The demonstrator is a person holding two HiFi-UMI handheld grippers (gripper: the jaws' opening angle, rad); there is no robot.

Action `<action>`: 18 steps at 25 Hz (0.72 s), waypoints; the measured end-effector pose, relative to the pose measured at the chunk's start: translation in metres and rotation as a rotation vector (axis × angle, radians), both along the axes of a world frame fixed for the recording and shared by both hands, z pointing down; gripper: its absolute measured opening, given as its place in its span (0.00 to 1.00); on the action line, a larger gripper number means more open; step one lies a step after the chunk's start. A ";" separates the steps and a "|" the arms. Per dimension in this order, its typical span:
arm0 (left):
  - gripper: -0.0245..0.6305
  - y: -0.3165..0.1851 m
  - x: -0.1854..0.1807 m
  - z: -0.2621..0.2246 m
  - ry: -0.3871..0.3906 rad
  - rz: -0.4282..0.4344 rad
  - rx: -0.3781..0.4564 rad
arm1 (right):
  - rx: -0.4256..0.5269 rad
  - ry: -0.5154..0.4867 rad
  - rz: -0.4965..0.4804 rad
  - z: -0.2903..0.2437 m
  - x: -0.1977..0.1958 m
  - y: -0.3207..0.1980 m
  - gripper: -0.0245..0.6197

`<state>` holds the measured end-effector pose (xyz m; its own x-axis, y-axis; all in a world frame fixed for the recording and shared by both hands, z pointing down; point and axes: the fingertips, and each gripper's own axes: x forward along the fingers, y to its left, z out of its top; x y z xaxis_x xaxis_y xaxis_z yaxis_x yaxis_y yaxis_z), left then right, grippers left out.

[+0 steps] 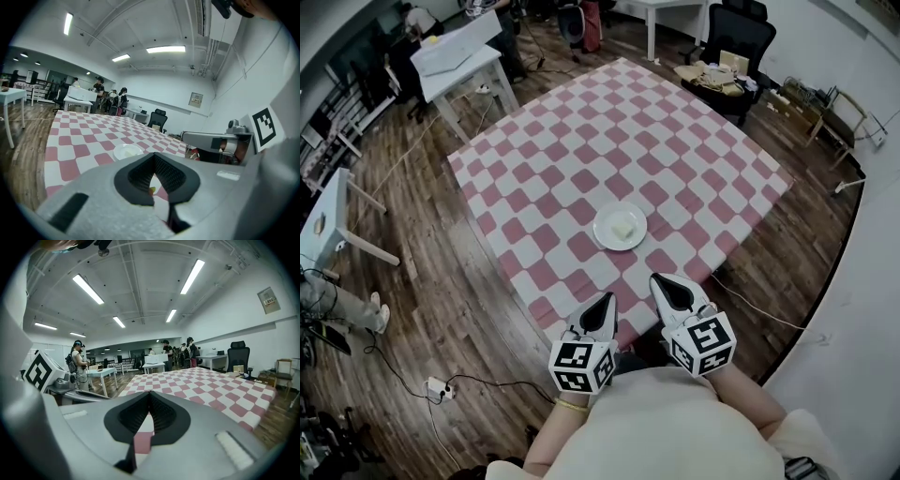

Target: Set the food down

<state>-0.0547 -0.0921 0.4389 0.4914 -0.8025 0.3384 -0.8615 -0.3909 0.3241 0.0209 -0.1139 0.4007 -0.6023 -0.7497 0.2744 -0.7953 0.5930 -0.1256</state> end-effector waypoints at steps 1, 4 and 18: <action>0.04 0.003 0.003 -0.001 -0.001 -0.011 0.000 | 0.000 -0.002 -0.006 -0.001 0.003 0.002 0.05; 0.04 0.014 0.008 -0.001 -0.007 -0.040 -0.007 | -0.004 -0.013 -0.017 -0.003 0.012 0.011 0.05; 0.04 0.051 0.024 -0.005 -0.021 -0.131 -0.008 | -0.004 -0.055 -0.110 -0.008 0.026 0.042 0.04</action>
